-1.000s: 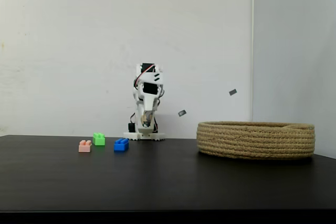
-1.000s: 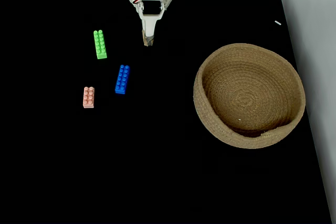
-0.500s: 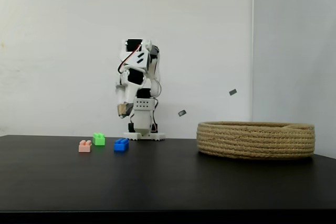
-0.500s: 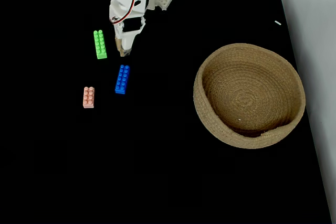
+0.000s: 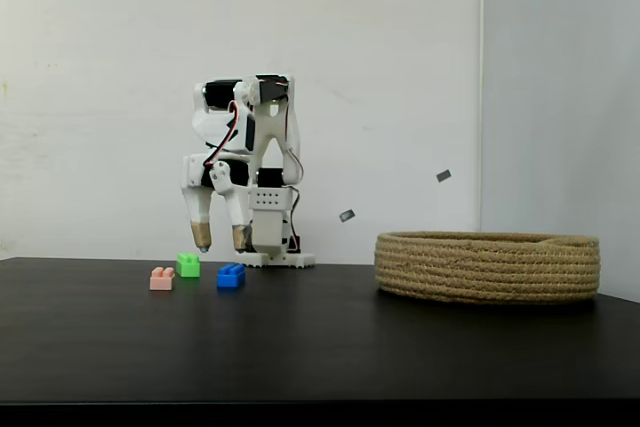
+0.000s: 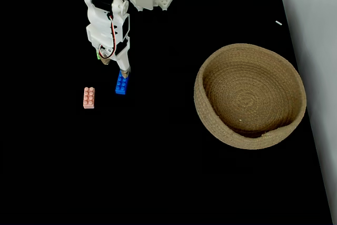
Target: Place the lego blocks in the tray
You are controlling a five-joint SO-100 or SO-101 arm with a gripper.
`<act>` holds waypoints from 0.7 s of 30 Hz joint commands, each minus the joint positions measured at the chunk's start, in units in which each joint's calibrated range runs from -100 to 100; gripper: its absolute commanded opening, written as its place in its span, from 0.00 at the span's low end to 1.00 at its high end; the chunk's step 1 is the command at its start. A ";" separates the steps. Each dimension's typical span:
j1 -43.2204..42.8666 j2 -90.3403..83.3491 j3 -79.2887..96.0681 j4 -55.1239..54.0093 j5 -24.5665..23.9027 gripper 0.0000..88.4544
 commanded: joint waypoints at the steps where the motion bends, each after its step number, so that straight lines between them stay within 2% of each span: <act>1: -1.18 0.06 -0.06 0.11 2.05 0.29; 16: -3.66 7.71 -0.15 -2.06 1.12 0.28; 19: -3.66 9.17 -0.61 -2.31 0.93 0.26; 21: -3.74 10.29 -1.97 -2.31 0.68 0.21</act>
